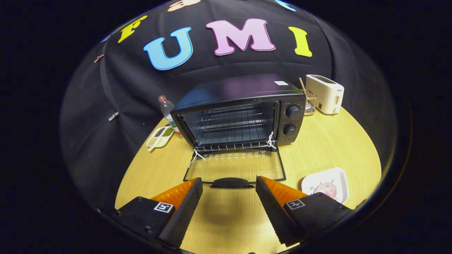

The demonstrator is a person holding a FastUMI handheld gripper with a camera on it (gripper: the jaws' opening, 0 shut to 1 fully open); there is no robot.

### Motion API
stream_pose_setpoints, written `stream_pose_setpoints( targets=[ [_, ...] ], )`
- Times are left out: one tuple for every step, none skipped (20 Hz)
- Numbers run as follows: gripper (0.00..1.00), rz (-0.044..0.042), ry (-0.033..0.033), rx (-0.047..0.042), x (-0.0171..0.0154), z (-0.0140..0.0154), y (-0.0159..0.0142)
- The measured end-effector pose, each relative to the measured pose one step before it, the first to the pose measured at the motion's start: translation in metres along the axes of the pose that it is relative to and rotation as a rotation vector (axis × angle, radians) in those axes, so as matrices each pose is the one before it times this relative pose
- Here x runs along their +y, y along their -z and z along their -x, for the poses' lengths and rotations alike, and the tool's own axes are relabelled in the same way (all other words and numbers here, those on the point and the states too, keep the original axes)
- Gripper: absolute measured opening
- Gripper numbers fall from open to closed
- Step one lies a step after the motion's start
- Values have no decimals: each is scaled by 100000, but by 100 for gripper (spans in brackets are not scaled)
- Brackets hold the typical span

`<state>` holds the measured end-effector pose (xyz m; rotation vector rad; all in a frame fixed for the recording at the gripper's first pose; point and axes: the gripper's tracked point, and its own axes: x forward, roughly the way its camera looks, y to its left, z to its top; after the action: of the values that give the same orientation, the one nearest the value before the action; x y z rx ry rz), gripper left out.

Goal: Open the toaster oven, put the food inside, and close the toaster oven door.

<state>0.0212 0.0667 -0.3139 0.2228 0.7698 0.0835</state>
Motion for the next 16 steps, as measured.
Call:
stream_pose_setpoints(
  targets=[
    [99,-135,298,-596,-1518,900,-541],
    [99,178,2202,-1038,-2032,843,-486],
    [99,-244,2648,-1247,-2353,855,-778],
    [99,-975,2274,173,-2396,652,-346],
    [98,-1698,2039,1280,-2421,506,-168],
    [99,-1691,1725,773,-2326,468,-173],
    [99,-928,1837,1441,-2351,221,-6],
    [99,-31,1441,1658,-2195,100,9],
    [99,365,1278,1267,-2010,-103,77],
    [99,502,997,1987,-1937,-250,342],
    [99,522,465,2691,-1704,-337,575],
    [99,92,265,3078,-1503,-438,620],
    [98,194,121,2974,-1373,-637,481],
    [97,38,-107,2674,-1122,-657,481],
    [97,10,-243,2587,-876,-635,548],
    [97,5,-477,2710,-658,-725,513]
  ],
)
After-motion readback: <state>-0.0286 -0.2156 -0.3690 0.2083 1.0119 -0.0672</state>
